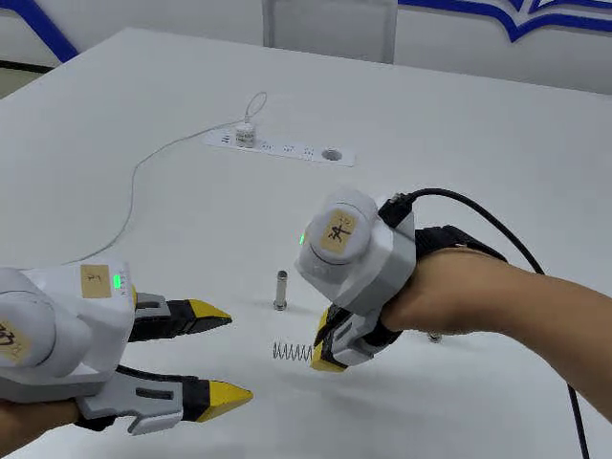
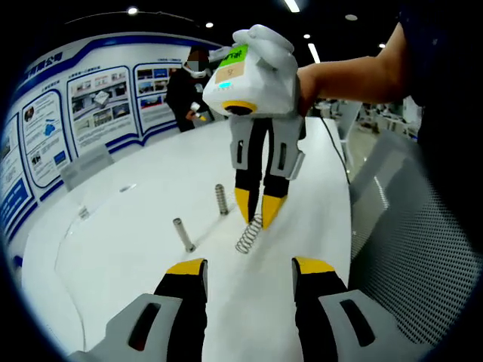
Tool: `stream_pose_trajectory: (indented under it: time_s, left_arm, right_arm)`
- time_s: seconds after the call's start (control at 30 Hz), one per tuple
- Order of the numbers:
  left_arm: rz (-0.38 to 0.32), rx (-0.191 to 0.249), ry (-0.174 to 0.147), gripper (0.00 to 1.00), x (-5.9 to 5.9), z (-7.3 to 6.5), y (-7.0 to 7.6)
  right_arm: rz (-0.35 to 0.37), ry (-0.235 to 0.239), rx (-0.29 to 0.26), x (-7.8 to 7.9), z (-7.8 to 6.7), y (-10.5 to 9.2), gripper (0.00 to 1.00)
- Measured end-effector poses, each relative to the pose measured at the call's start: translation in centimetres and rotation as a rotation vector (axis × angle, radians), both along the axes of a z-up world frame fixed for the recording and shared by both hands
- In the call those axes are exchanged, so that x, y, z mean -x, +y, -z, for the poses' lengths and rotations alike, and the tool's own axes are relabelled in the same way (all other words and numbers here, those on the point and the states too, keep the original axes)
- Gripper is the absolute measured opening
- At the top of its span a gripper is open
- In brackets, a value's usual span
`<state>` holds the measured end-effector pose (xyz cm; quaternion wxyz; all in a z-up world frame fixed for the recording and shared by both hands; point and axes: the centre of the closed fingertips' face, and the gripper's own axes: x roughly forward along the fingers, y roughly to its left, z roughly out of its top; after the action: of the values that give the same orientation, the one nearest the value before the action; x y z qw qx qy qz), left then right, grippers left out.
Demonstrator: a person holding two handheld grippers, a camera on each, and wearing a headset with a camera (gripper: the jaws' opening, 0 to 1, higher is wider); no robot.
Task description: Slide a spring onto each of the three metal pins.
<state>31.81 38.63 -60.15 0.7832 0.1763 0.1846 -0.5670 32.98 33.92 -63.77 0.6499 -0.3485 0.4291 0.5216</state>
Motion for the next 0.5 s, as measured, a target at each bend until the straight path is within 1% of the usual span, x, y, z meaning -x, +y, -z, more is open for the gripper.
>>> stream_pose_trajectory:
  time_s: [0.2,0.5]
  left_arm:
    - [0.049,-0.018,0.007,0.42,0.1,0.6,-0.8]
    - [0.106,-0.031,0.001,0.35,0.4,1.1,-1.9]
  right_arm:
    - [-0.023,-0.003,-0.003,0.5,-0.7,0.5,0.11]
    - [-0.071,0.003,-0.001,1.4,-1.2,1.1,0.11]
